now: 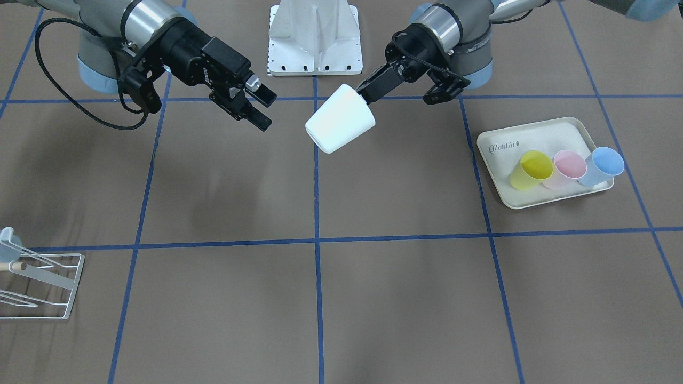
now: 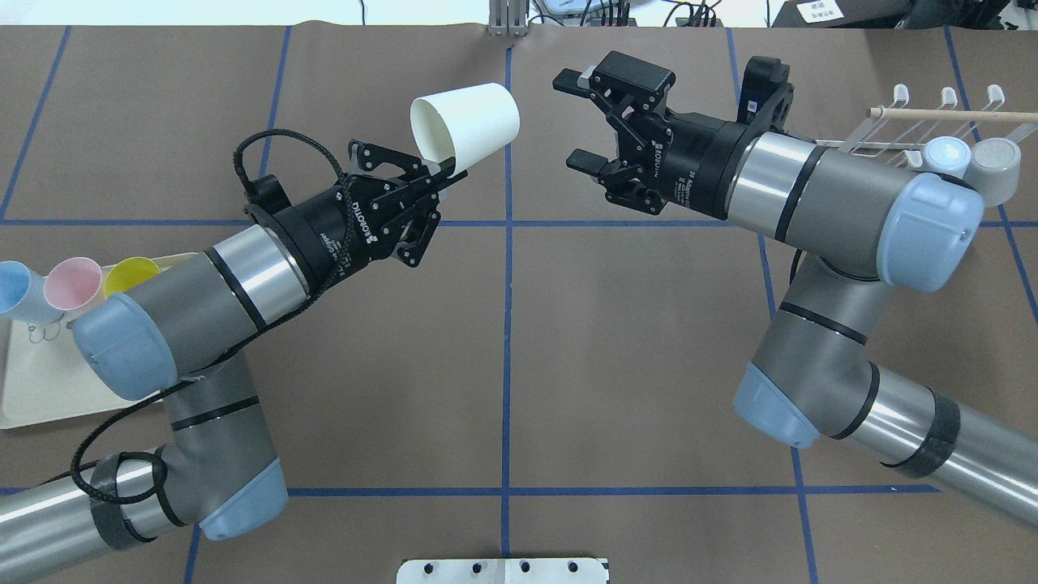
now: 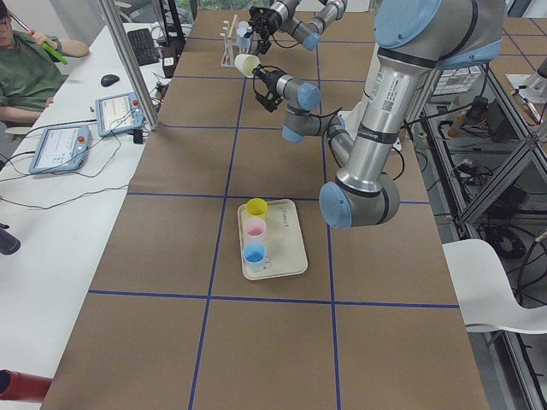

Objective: Transfer IKEA cup to right arm and place on rack

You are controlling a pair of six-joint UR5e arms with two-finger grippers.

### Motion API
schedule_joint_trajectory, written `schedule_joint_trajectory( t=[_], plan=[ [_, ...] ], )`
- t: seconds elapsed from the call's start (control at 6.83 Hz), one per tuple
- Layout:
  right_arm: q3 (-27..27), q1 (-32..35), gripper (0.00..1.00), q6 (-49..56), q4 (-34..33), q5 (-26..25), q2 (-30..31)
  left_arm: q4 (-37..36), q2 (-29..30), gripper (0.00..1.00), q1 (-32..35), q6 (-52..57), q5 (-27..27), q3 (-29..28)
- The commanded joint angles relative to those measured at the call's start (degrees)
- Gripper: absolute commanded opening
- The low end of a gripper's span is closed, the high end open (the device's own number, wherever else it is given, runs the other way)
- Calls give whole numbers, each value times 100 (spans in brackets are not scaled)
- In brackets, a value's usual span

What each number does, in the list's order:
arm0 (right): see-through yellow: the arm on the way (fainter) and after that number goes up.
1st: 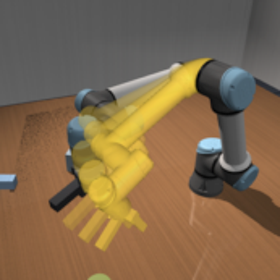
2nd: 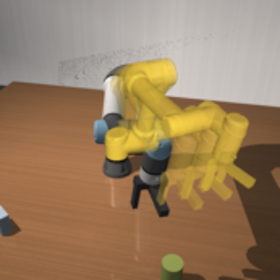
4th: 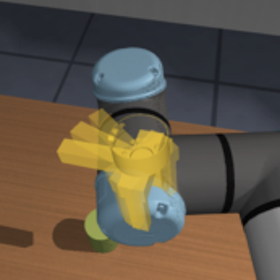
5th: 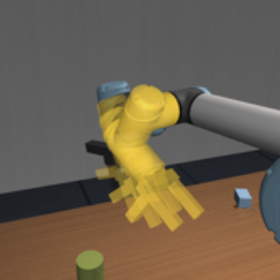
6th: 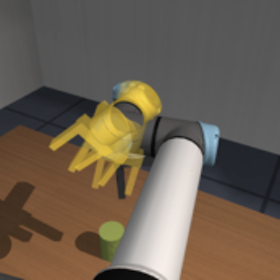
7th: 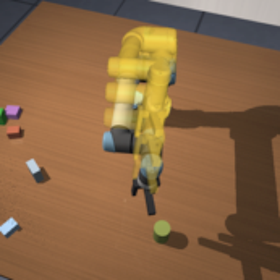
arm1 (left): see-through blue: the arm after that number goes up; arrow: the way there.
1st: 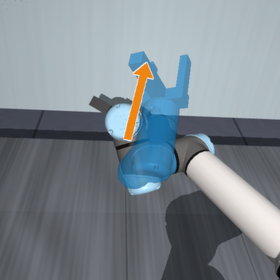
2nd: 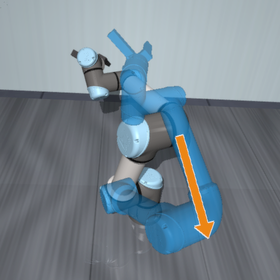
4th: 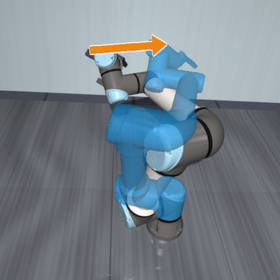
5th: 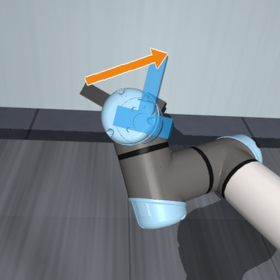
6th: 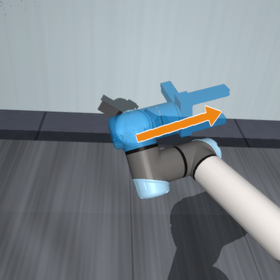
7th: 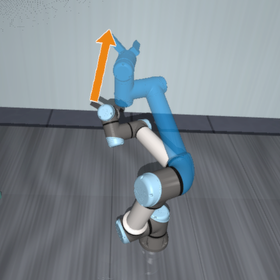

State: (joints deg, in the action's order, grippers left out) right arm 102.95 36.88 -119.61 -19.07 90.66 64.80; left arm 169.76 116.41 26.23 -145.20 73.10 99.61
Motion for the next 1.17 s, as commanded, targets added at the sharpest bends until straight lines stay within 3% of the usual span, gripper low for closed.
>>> schedule_joint_trajectory(
  t=[0.0, 0.44, 0.73, 1.03],
  plan=[
    [-213, -49, 100, -9, 8, -4, -194, -13, 205, 0, -258, 9, -226, -56],
    [-231, -216, 100, -9, 0, -13, -240, -31, 346, 0, -416, 18, -384, -195],
    [-231, -478, 100, -9, 0, -433, -283, -31, 435, 0, -495, 18, -472, -284],
    [-231, -480, 100, -9, -1, -444, -266, -22, 426, 0, -496, 27, -464, -267]
  ],
)
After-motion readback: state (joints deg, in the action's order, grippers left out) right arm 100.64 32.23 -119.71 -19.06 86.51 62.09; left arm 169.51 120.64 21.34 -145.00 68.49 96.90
